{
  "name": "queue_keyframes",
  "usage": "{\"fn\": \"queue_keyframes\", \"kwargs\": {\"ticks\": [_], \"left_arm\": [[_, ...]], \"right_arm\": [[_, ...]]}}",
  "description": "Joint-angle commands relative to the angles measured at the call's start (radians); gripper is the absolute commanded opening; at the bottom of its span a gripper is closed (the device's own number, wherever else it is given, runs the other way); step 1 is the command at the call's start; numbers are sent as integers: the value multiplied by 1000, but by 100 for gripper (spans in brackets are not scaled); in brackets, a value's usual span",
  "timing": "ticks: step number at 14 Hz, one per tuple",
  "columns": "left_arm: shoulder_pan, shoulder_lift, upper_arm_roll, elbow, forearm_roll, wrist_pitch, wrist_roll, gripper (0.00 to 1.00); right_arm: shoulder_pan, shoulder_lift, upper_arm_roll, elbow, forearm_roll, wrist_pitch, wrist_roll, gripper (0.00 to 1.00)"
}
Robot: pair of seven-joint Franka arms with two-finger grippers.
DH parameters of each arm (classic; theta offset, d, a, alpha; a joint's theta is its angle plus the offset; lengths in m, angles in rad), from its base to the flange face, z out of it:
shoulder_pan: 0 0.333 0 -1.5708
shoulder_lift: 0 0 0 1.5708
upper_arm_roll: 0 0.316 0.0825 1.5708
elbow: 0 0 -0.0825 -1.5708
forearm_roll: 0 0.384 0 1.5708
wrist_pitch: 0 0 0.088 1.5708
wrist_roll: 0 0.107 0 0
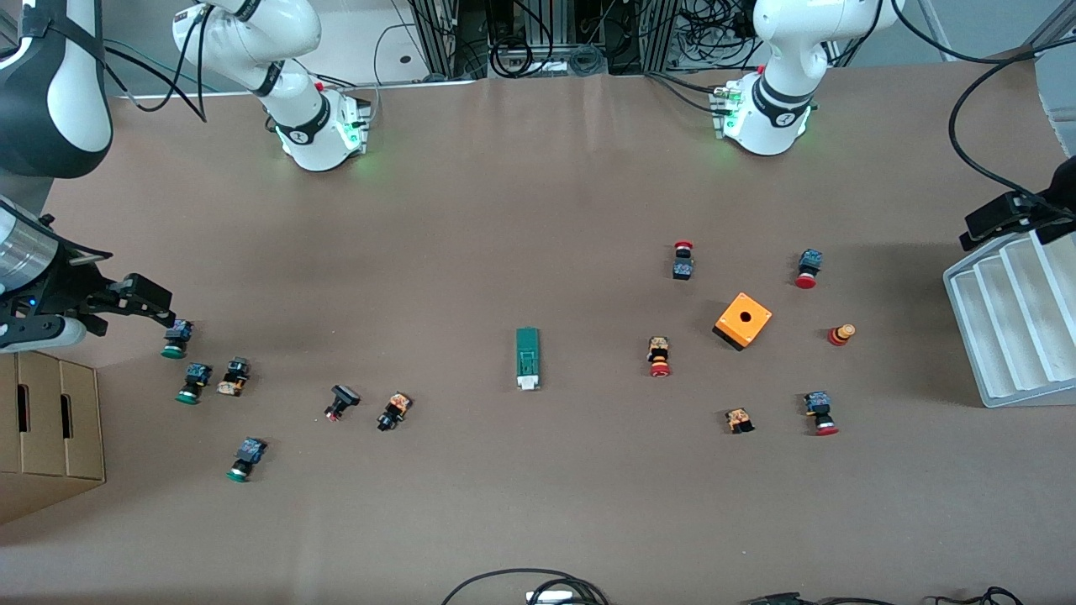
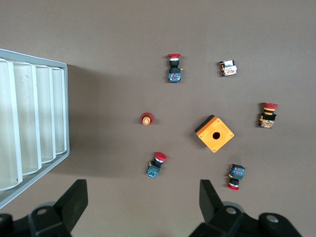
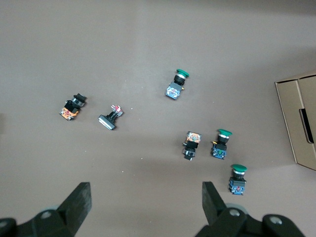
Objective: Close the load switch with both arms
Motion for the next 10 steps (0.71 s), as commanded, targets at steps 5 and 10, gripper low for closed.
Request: {"fn": "queue_keyframes", "kwargs": {"ticks": [5,10], "left_arm": [[43,-11,-74,-10,18,37,9,100],[38,-7,-69,-8,17,34,9,100]], "right_arm": [[2,14,-3,21,-12,3,3,100],[2,14,-3,21,-12,3,3,100]]}}
